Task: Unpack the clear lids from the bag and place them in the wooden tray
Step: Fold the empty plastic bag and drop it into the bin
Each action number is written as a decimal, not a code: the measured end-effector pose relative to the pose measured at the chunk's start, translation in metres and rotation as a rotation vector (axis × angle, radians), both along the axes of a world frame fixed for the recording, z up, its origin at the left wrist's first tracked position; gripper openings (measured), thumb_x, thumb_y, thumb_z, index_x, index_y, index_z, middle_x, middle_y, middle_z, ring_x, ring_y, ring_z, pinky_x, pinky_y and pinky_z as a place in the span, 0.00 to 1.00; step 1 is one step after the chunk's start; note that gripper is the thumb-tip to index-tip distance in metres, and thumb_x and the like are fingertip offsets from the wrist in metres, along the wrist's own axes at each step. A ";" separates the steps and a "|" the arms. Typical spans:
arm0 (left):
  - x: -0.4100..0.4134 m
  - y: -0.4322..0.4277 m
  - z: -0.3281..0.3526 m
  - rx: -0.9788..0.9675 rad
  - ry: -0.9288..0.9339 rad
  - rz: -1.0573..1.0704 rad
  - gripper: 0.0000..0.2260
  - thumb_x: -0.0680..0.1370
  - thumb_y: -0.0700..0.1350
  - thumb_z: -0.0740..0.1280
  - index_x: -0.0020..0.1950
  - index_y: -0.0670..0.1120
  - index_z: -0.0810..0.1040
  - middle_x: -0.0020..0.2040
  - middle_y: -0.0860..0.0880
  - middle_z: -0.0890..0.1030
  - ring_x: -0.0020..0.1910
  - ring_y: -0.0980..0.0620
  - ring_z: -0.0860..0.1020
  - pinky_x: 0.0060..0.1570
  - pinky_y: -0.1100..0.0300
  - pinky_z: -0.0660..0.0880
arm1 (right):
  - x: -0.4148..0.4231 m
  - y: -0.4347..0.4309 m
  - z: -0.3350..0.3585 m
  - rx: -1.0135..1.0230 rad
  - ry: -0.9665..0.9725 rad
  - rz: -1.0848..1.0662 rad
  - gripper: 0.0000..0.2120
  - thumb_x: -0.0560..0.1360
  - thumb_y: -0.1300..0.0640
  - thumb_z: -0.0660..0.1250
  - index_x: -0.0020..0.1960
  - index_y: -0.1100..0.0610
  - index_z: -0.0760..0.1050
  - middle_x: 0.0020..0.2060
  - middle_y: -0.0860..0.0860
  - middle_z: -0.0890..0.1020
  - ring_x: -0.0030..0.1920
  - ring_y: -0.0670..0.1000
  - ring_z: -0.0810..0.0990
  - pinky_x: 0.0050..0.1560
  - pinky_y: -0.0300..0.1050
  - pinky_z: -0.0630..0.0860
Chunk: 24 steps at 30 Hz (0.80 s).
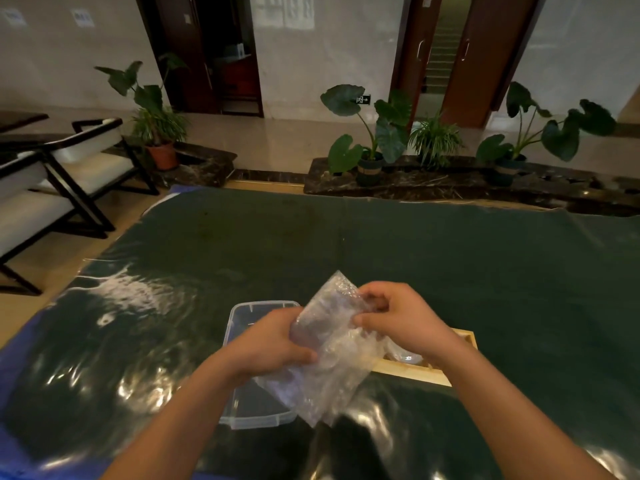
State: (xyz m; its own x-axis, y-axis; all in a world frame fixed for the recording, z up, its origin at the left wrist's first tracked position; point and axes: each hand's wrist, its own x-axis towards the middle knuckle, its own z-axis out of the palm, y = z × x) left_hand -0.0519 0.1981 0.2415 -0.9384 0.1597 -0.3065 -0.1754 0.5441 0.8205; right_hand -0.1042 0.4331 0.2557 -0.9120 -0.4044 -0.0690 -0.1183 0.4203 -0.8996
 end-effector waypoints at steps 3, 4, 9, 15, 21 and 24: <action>0.004 0.001 -0.014 0.155 0.024 0.152 0.16 0.72 0.36 0.76 0.56 0.50 0.83 0.47 0.50 0.89 0.46 0.52 0.87 0.46 0.56 0.84 | 0.001 -0.001 -0.003 -0.207 -0.092 -0.150 0.34 0.68 0.45 0.78 0.71 0.45 0.70 0.56 0.46 0.84 0.55 0.45 0.83 0.57 0.49 0.81; 0.005 0.001 -0.016 0.208 0.039 0.202 0.15 0.72 0.35 0.76 0.55 0.50 0.83 0.46 0.51 0.89 0.45 0.53 0.87 0.42 0.59 0.84 | 0.004 0.000 -0.006 -0.312 -0.175 -0.204 0.44 0.65 0.40 0.77 0.76 0.45 0.63 0.62 0.46 0.81 0.60 0.46 0.81 0.62 0.51 0.79; 0.007 0.016 -0.022 0.383 0.092 0.372 0.16 0.71 0.35 0.77 0.54 0.53 0.82 0.45 0.53 0.89 0.45 0.53 0.88 0.37 0.63 0.82 | 0.030 -0.016 -0.035 -0.507 -0.477 -0.200 0.43 0.65 0.47 0.81 0.74 0.56 0.67 0.61 0.56 0.83 0.59 0.58 0.84 0.61 0.62 0.79; 0.011 0.009 -0.019 0.592 -0.060 0.317 0.14 0.73 0.45 0.74 0.56 0.59 0.84 0.54 0.48 0.88 0.51 0.43 0.87 0.41 0.51 0.84 | 0.026 -0.016 -0.042 -0.504 -0.442 -0.290 0.17 0.70 0.60 0.77 0.58 0.56 0.80 0.52 0.56 0.87 0.52 0.58 0.87 0.55 0.63 0.82; 0.011 0.001 -0.025 0.560 -0.016 0.426 0.14 0.79 0.35 0.69 0.59 0.51 0.84 0.45 0.44 0.88 0.38 0.46 0.86 0.35 0.51 0.82 | 0.028 -0.009 -0.041 -0.547 -0.398 -0.188 0.16 0.71 0.62 0.76 0.56 0.49 0.83 0.52 0.53 0.87 0.52 0.56 0.87 0.46 0.53 0.84; 0.014 0.004 -0.025 0.627 -0.023 0.445 0.16 0.79 0.33 0.67 0.57 0.51 0.85 0.51 0.41 0.87 0.46 0.40 0.85 0.48 0.36 0.81 | 0.026 -0.011 -0.043 -0.605 -0.385 -0.222 0.20 0.71 0.73 0.70 0.51 0.50 0.85 0.49 0.52 0.88 0.47 0.56 0.87 0.42 0.51 0.84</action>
